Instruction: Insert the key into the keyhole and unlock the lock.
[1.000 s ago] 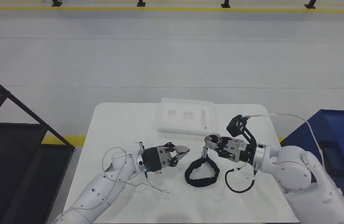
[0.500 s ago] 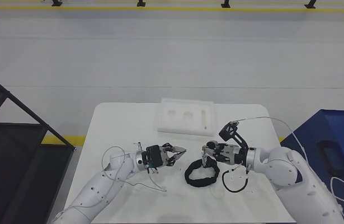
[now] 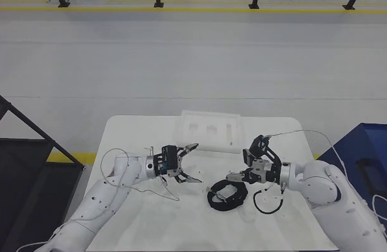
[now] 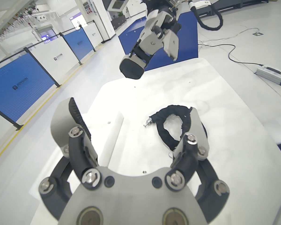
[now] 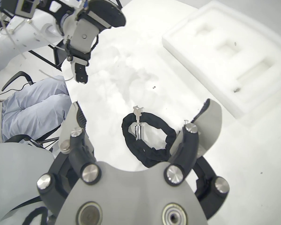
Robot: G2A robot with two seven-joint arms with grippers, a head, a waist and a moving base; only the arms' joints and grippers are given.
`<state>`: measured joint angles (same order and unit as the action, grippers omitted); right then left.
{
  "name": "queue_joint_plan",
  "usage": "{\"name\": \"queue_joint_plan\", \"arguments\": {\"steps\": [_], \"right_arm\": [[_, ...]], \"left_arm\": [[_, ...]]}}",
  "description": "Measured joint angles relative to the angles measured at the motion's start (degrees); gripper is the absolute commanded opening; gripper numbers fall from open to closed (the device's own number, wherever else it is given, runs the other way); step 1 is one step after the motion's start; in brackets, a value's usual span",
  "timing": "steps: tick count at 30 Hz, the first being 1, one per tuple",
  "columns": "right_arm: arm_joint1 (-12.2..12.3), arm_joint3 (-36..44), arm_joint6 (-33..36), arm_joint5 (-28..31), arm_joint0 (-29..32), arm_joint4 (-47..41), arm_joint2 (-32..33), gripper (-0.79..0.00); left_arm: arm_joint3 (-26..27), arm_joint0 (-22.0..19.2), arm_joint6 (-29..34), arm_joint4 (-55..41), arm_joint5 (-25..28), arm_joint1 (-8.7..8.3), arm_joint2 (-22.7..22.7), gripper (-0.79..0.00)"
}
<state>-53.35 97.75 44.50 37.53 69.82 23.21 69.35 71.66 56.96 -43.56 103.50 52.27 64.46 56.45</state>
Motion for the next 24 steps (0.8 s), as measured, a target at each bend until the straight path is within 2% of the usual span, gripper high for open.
{"name": "queue_joint_plan", "arguments": {"steps": [4,10,14,24], "right_arm": [[-0.3,-3.3,-3.5,9.1,-3.2,0.9,-1.1,0.000],[-1.2,-8.9,-10.0,20.1,-9.4,4.3,-2.8,0.000],[-1.5,-9.4,-14.2,20.5,-13.0,9.0,-4.0,0.000],[-1.1,-11.7,-23.2,20.5,-19.9,16.4,-8.7,0.000]], "left_arm": [[-1.9,-3.6,3.0,-3.2,5.4,-0.32,1.8,0.000],[-5.1,-9.0,9.3,-14.1,5.7,-1.01,-1.3,0.000],[-5.8,-13.2,15.2,-21.8,5.7,-2.50,-5.4,0.000],[-4.2,-26.0,28.8,-42.0,5.7,-7.74,-17.8,0.000]]}}
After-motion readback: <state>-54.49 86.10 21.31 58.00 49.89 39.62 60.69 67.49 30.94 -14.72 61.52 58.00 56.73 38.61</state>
